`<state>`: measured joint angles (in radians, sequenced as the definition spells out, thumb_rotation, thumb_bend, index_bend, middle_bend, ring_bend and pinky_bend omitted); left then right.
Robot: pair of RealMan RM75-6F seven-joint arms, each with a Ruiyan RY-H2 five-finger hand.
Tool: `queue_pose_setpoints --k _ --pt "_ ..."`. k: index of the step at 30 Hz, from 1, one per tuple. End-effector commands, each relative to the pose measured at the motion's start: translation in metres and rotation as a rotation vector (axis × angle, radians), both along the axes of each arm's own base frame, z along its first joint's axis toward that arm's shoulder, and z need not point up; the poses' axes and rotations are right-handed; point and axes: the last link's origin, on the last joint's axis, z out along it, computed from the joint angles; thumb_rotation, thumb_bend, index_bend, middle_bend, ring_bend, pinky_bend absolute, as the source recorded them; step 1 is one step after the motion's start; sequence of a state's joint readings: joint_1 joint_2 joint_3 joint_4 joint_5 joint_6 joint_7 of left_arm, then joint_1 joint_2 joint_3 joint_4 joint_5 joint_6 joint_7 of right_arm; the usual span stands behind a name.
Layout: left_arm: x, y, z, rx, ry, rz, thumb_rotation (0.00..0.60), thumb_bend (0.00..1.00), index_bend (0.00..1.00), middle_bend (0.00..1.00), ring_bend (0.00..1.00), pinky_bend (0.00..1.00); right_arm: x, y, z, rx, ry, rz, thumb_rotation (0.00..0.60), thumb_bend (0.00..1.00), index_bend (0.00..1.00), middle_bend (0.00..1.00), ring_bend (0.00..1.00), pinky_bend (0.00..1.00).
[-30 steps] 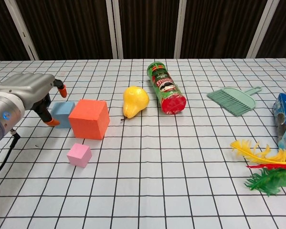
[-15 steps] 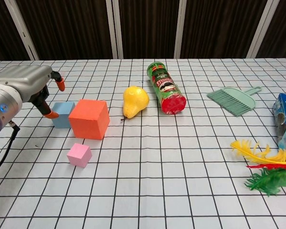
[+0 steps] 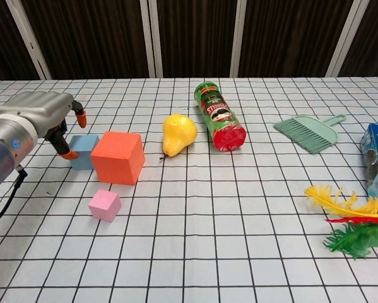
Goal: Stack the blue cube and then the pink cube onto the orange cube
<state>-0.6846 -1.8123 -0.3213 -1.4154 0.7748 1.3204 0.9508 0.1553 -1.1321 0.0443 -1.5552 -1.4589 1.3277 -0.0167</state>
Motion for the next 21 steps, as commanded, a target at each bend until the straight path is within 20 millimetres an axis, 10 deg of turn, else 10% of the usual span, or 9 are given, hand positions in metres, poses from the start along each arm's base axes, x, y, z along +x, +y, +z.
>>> queue_pose_setpoints --k 1,21 --pt "-0.0001 0.0018 -0.0021 -0.004 0.008 0.005 0.6 0.24 0.36 0.93 0.67 0.76 -0.0005 -0.0002 -0.0003 0.001 0.002 -0.005 0.6 0.3 0.18 0.2 0.22 0.19" --pt "-0.0043 0.0108 -0.0094 -0.016 0.053 0.032 0.6 0.26 0.37 0.93 0.67 0.76 -0.0015 -0.0017 -0.0031 0.01 0.013 -0.024 0.6 0.3 0.18 0.2 0.22 0.19"
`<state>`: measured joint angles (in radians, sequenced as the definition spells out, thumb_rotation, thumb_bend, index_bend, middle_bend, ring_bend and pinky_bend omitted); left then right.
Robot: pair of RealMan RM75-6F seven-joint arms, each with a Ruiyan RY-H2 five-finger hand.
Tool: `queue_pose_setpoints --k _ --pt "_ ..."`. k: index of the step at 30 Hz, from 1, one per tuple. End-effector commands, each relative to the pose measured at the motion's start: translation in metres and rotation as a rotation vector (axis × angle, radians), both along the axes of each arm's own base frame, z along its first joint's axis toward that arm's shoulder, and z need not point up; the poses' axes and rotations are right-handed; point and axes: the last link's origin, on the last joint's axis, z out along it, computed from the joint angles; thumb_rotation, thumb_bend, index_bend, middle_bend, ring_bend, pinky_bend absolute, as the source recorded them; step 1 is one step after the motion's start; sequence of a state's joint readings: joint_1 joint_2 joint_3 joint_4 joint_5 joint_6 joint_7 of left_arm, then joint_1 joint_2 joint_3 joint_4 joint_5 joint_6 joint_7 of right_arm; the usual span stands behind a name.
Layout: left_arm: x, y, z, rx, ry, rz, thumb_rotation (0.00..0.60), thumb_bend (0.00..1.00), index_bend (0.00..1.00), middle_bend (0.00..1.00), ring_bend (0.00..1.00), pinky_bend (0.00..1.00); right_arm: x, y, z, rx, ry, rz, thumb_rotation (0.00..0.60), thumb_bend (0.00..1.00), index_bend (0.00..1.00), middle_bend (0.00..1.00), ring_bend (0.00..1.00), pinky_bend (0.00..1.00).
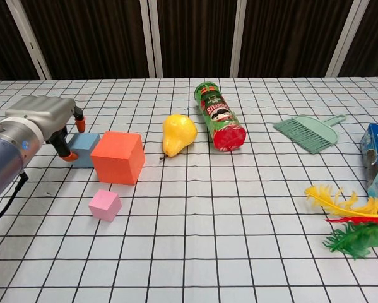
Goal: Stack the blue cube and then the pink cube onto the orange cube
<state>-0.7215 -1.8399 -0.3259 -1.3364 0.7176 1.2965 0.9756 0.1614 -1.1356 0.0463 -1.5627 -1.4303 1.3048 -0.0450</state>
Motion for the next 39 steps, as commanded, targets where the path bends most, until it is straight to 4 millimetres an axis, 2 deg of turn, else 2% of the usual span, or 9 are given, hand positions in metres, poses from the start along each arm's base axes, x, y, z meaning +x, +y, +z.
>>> queue_pose_setpoints --k 1,6,18,23,32,36,39 --pt "0.001 0.001 -0.002 -0.008 0.007 -0.002 0.6 0.26 0.37 0.93 0.67 0.76 0.0 0.0 0.0 0.0 0.0 0.001 0.6 0.3 0.18 0.2 0.22 0.19" --pt "0.005 0.003 -0.006 -0.026 0.008 -0.013 0.6 0.27 0.37 0.93 0.68 0.76 0.001 0.0 -0.001 0.004 0.003 0.0 0.6 0.3 0.18 0.2 0.22 0.19" --pt "0.009 -0.001 -0.006 -0.035 -0.013 -0.031 0.6 0.33 0.48 0.93 0.68 0.77 0.002 0.001 -0.001 0.004 0.001 0.007 0.6 0.3 0.17 0.2 0.22 0.19" --pt "0.019 -0.009 0.012 -0.015 -0.083 -0.067 0.6 0.37 0.48 0.93 0.68 0.77 0.003 0.002 0.0 0.003 -0.002 0.017 0.6 0.3 0.18 0.2 0.22 0.19" --pt "0.043 -0.033 0.072 0.012 -0.131 -0.081 0.6 0.38 0.49 0.93 0.68 0.77 0.008 0.005 0.001 0.002 -0.011 0.039 0.6 0.3 0.18 0.2 0.22 0.19" --pt "0.054 -0.042 0.084 -0.012 -0.119 -0.071 0.6 0.39 0.49 0.93 0.68 0.77 0.009 0.006 0.002 0.0 -0.015 0.042 0.6 0.3 0.17 0.2 0.22 0.19" --pt "0.066 -0.042 0.075 -0.04 -0.117 -0.094 0.6 0.38 0.49 0.93 0.68 0.77 0.008 0.007 0.004 -0.007 -0.02 0.04 0.6 0.3 0.18 0.2 0.22 0.19"
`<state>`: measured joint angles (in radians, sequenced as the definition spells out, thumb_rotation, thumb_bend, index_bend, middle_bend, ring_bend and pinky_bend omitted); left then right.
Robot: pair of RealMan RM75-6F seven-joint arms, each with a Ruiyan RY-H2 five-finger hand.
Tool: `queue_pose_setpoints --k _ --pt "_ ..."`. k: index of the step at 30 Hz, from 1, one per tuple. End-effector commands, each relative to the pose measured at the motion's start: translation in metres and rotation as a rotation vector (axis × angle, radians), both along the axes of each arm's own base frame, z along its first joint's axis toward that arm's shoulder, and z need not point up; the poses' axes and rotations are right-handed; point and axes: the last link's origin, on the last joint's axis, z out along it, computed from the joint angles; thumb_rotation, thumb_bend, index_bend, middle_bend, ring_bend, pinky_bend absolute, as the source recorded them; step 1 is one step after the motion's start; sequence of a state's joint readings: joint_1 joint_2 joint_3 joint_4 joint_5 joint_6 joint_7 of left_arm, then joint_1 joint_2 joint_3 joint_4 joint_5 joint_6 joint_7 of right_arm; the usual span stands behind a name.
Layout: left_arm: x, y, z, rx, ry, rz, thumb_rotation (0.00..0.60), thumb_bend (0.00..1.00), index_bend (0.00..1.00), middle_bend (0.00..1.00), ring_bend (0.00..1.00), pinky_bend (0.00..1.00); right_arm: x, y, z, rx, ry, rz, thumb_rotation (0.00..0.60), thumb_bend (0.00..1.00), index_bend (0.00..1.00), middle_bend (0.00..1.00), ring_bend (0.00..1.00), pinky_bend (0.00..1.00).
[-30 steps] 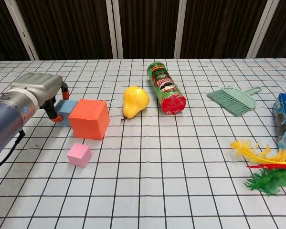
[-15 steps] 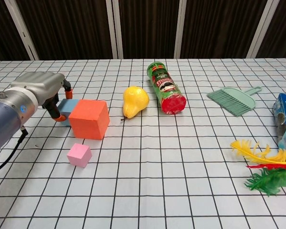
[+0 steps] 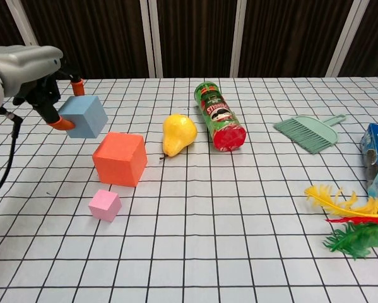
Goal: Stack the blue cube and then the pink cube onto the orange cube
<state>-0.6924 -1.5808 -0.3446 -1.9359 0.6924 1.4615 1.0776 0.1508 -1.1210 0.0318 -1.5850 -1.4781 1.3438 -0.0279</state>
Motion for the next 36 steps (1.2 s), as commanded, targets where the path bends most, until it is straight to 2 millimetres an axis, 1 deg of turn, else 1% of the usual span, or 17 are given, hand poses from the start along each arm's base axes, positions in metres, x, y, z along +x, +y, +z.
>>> queue_pose_setpoints --k 1,9,12,15,31,36 --pt "0.01 0.002 -0.002 -0.005 0.027 -0.007 0.6 0.38 0.49 0.93 0.68 0.77 -0.001 0.0 0.002 -0.007 -0.003 -0.001 0.6 0.3 0.18 0.2 0.22 0.19" --pt "0.025 0.006 -0.022 -0.019 0.046 -0.016 0.6 0.38 0.49 0.93 0.68 0.77 -0.003 0.001 0.005 -0.013 -0.007 -0.003 0.6 0.3 0.18 0.2 0.22 0.19" --pt "0.028 0.007 -0.032 -0.038 0.047 -0.021 0.6 0.38 0.49 0.93 0.68 0.77 -0.003 0.001 0.006 -0.017 -0.006 -0.005 0.6 0.3 0.17 0.2 0.22 0.19" --pt "0.029 0.008 -0.037 -0.041 0.054 -0.022 0.6 0.38 0.49 0.93 0.68 0.77 -0.004 0.001 0.006 -0.02 -0.006 -0.007 0.6 0.3 0.18 0.2 0.22 0.19" --pt "0.031 0.003 -0.04 -0.02 0.082 -0.018 0.6 0.38 0.49 0.93 0.68 0.77 -0.003 0.001 0.005 -0.015 -0.005 -0.005 0.6 0.3 0.17 0.2 0.22 0.19" --pt "0.028 0.006 -0.046 -0.021 0.094 -0.005 0.6 0.38 0.49 0.93 0.68 0.77 -0.004 0.0 0.006 -0.016 -0.005 -0.009 0.6 0.3 0.18 0.2 0.22 0.19"
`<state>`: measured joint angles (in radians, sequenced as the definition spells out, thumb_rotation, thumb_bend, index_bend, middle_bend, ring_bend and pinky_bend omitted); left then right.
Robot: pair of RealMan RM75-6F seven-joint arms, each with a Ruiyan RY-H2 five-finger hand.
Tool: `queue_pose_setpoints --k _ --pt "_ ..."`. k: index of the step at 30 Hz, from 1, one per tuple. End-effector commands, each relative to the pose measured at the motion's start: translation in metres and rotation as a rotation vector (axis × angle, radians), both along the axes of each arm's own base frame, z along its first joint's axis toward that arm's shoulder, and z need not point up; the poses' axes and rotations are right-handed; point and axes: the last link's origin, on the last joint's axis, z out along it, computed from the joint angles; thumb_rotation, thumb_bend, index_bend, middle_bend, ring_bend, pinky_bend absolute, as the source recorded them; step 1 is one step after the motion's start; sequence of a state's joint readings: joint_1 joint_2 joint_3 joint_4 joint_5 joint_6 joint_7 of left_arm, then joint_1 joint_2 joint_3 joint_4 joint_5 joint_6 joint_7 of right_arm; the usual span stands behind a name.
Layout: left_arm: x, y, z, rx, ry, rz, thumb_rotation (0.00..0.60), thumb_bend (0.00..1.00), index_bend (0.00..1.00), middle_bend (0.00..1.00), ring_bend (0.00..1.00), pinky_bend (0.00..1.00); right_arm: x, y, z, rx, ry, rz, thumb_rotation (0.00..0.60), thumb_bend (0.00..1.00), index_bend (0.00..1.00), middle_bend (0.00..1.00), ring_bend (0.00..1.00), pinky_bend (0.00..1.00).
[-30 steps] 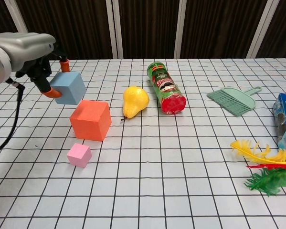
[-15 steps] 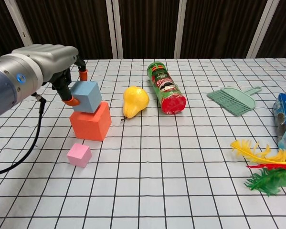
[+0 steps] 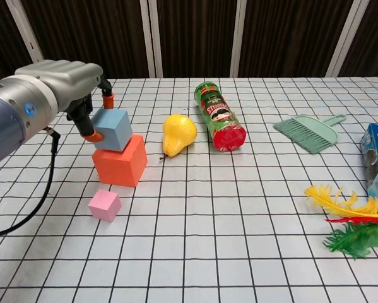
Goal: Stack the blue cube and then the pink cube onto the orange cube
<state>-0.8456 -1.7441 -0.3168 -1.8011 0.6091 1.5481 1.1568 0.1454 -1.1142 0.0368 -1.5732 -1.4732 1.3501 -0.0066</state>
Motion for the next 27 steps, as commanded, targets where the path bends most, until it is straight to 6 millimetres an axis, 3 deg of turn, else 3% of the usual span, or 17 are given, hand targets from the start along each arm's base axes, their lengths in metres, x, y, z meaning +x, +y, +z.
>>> queue_pose_setpoints --k 1,27 --pt "-0.0013 0.001 -0.0043 -0.004 0.007 0.005 0.6 0.38 0.49 0.93 0.68 0.77 -0.0004 -0.0002 0.0003 -0.001 -0.001 -0.001 0.6 0.3 0.18 0.2 0.22 0.19" --pt "-0.0002 -0.003 -0.0043 0.014 0.021 0.001 0.6 0.38 0.5 0.93 0.68 0.77 0.0003 0.0008 0.0017 -0.002 -0.007 0.003 0.6 0.3 0.18 0.2 0.22 0.19"
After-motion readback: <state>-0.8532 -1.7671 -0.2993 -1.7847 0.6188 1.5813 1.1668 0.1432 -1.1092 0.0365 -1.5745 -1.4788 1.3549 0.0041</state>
